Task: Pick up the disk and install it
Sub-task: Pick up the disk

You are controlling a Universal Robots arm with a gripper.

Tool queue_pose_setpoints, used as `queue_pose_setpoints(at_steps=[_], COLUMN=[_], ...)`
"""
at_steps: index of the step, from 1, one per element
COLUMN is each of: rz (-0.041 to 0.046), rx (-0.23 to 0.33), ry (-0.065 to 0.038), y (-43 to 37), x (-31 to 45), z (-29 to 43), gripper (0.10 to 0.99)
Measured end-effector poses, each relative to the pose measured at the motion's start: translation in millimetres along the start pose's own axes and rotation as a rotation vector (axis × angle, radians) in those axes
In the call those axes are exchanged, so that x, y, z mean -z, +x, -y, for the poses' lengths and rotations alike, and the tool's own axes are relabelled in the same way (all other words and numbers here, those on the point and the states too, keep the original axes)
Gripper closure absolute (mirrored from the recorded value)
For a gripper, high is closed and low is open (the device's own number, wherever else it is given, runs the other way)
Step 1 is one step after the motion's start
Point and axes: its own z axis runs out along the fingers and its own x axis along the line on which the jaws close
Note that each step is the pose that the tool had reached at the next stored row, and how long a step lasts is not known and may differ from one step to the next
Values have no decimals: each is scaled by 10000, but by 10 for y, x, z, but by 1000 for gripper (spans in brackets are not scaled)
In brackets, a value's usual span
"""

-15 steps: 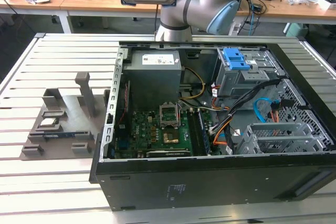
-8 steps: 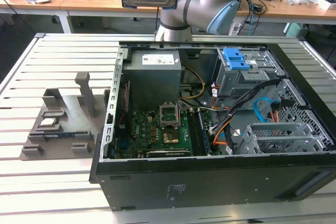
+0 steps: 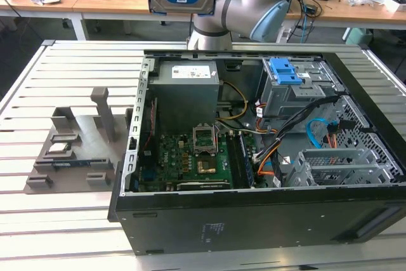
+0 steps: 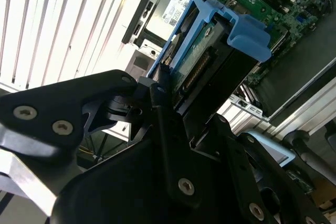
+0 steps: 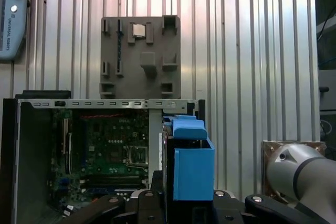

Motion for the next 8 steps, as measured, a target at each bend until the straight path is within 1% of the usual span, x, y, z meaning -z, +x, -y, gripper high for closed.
queue_pose_setpoints(at_steps=[4, 6, 7, 8], rz=[-1, 0, 0, -1], rx=[0, 0, 0, 0], ry=[-1, 0, 0, -1], y=[0, 1, 1, 1], x=[-40, -119, -179, -219], z=[13, 39, 59, 70], gripper=[733, 733, 733, 733])
